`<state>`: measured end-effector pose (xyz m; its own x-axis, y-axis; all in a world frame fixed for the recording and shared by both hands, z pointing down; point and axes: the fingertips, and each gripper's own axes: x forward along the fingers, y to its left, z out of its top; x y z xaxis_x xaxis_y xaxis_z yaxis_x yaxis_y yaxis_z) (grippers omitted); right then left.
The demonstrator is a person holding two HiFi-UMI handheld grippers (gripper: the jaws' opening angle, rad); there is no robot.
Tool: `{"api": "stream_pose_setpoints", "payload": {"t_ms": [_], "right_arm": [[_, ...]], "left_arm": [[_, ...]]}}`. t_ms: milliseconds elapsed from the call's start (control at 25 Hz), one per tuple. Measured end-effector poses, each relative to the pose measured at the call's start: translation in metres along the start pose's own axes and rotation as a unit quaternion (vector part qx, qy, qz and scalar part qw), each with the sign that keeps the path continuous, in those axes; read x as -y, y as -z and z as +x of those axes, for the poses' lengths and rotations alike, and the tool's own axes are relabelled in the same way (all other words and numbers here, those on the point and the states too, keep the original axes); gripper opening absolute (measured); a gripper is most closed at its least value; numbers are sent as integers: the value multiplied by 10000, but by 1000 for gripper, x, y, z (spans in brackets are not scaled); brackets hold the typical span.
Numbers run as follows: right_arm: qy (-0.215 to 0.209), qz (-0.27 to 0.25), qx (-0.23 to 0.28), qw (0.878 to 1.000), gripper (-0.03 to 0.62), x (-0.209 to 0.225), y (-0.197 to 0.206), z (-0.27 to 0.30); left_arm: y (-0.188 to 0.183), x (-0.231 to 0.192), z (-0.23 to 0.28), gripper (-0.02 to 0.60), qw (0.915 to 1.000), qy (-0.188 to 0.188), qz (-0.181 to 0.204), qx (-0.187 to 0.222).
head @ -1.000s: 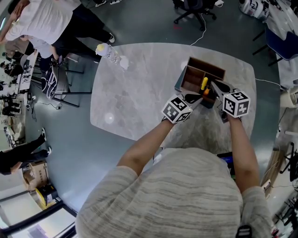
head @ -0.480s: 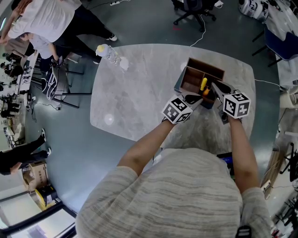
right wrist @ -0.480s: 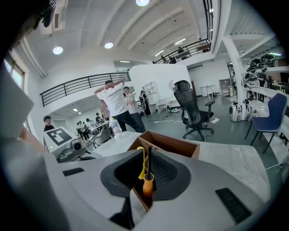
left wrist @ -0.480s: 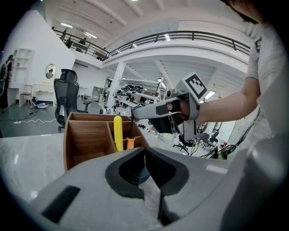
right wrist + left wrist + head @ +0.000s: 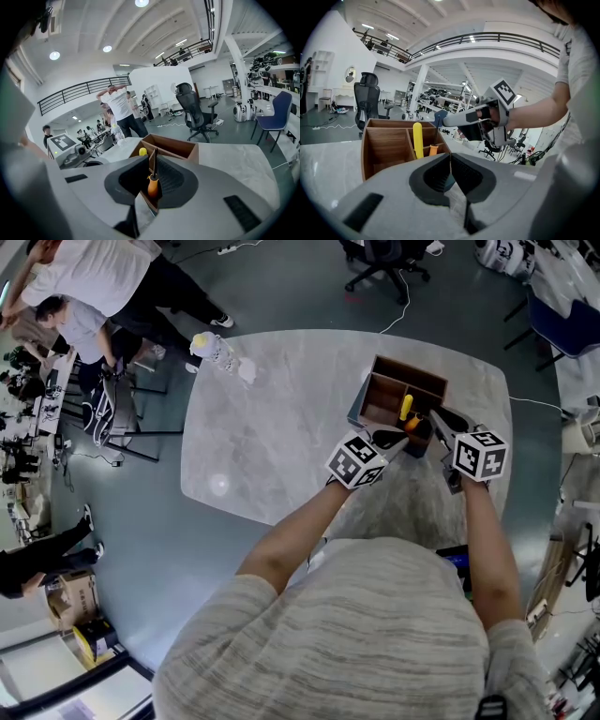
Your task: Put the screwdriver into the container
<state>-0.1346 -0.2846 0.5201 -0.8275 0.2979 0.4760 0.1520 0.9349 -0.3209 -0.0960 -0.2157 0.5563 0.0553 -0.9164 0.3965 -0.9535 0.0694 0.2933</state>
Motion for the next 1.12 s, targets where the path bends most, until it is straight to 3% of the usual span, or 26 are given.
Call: {"api": "stream_pose_setpoints", "payload": {"t_ms": [1120], "right_arm": [[-616, -36, 396, 9973, 15, -55, -10, -79]], "left_arm": [[-30, 35, -18, 23, 9988, 275, 32, 411]]}}
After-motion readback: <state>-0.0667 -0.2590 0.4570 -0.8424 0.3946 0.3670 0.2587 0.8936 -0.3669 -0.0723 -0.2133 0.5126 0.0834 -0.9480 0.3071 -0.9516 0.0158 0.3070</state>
